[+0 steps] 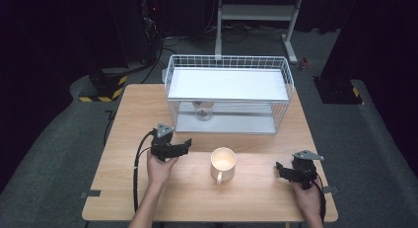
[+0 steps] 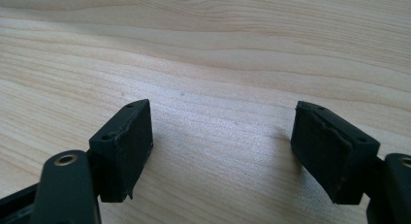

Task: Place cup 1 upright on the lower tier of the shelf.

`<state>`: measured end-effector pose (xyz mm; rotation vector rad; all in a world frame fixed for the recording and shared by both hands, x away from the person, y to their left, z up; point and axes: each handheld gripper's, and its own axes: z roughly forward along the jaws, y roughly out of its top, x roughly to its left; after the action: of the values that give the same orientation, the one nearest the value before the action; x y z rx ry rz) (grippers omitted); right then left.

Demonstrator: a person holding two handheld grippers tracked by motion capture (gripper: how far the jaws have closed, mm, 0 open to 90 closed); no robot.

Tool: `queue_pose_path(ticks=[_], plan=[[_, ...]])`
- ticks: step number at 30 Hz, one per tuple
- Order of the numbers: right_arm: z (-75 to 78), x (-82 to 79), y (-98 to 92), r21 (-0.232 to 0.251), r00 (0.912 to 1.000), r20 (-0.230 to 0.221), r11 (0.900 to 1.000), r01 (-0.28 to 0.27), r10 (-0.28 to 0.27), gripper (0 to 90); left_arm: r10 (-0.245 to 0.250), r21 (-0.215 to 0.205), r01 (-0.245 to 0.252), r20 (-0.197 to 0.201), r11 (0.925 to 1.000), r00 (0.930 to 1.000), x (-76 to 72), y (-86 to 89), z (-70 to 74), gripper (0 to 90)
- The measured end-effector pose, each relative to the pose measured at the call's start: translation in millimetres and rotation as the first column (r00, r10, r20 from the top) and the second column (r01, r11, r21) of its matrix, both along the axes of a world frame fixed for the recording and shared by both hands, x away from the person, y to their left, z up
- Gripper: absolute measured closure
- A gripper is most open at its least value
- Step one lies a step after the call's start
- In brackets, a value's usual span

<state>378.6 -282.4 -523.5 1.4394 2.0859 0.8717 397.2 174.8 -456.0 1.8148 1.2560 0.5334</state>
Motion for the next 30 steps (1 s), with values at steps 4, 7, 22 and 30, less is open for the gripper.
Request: queue_pose_path(ticks=[4, 7, 22, 30], plan=[[0.0, 0.0, 0.0, 0.0, 1.0, 0.0, 1.0, 0.0, 0.0, 22.9, 0.006, 0.004, -0.006, 0.003, 1.0, 1.0, -6.0, 2.0, -1.5, 18.8], [0.0, 0.0, 0.0, 0.0, 1.0, 0.0, 1.0, 0.0, 0.0, 22.9, 0.009, 0.002, -0.009, 0.001, 1.0, 1.0, -10.2, 3.2, -3.1, 18.7], [0.0, 0.1, -0.1, -0.001, 1.0, 0.001, 1.0, -0.001, 0.001, 22.9, 0.019, 0.018, -0.019, 0.002, 0.9997, 0.9998, -25.5, 7.6, -11.6, 18.3], [0.0, 0.0, 0.0, 0.0, 1.0, 0.0, 1.0, 0.0, 0.0, 22.9, 0.025, 0.03, -0.024, -0.007, 0.9992, 0.9997, -32.1, 8.8, -18.9, 18.3]])
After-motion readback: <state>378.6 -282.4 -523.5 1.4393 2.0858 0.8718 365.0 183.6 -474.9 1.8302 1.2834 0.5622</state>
